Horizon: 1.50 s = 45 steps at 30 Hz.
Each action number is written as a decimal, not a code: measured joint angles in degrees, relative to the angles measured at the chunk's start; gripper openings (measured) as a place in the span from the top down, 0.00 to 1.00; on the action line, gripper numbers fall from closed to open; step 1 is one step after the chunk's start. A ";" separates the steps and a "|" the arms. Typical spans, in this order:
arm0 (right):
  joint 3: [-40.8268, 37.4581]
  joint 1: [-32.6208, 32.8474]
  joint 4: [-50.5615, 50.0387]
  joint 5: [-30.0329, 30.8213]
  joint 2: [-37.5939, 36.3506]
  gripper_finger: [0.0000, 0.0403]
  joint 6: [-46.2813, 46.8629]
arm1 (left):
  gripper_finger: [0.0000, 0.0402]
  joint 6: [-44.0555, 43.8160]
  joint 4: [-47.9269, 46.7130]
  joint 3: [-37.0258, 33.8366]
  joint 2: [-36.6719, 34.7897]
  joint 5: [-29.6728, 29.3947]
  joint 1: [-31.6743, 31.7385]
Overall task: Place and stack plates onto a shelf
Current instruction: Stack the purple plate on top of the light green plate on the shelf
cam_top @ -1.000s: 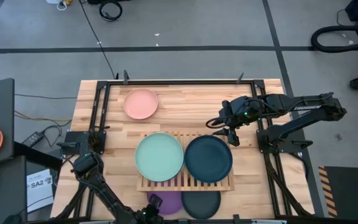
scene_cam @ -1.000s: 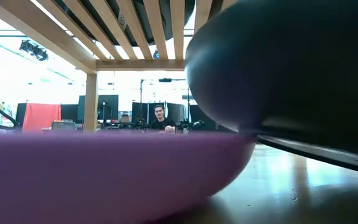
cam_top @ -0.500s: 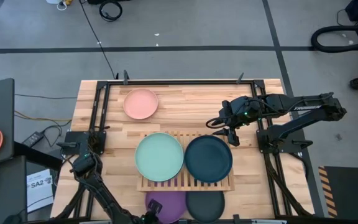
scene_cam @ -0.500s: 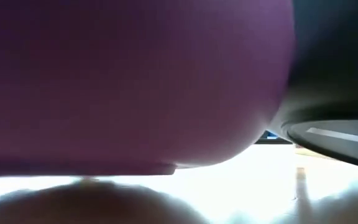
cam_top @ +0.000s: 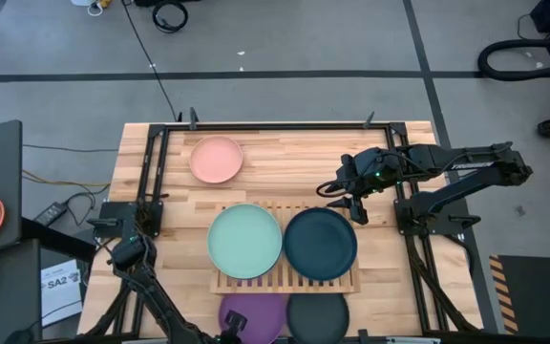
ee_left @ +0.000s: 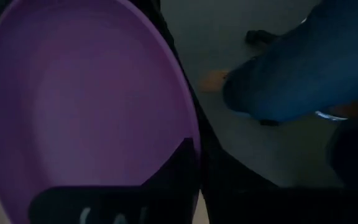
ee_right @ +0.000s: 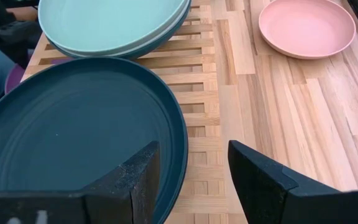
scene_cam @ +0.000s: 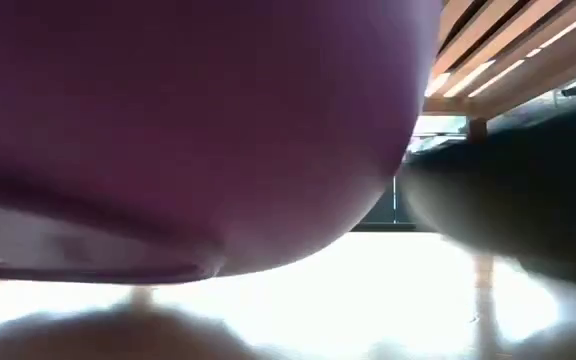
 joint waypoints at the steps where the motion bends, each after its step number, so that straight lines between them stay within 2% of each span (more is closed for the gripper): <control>1: 0.00 0.00 0.02 0.00 0.00 0.52 0.00 | 0.96 -0.62 -0.08 0.22 0.00 0.70 -0.02; 7: 0.00 0.01 0.00 0.00 0.00 0.52 0.00 | 0.96 -4.47 -0.06 0.43 0.00 3.81 -0.12; 14: 0.00 0.02 0.00 0.00 0.00 0.52 0.00 | 0.96 -5.04 0.54 1.05 -0.09 6.71 -0.26; 21: 0.00 0.01 0.00 0.00 0.00 0.52 0.00 | 0.96 -7.66 0.24 6.18 -0.11 7.31 -0.30; 26: 0.00 0.02 0.00 0.00 0.00 0.52 0.00 | 0.96 -9.84 -0.86 11.12 -0.11 10.41 -0.35; 34: 0.00 0.01 0.01 0.00 0.00 0.52 0.02 | 0.96 -10.31 -1.56 19.76 -0.11 10.23 -0.43; 45: 0.00 0.02 0.00 0.02 0.00 0.52 0.02 | 0.96 -7.95 3.58 19.64 -3.04 10.46 0.02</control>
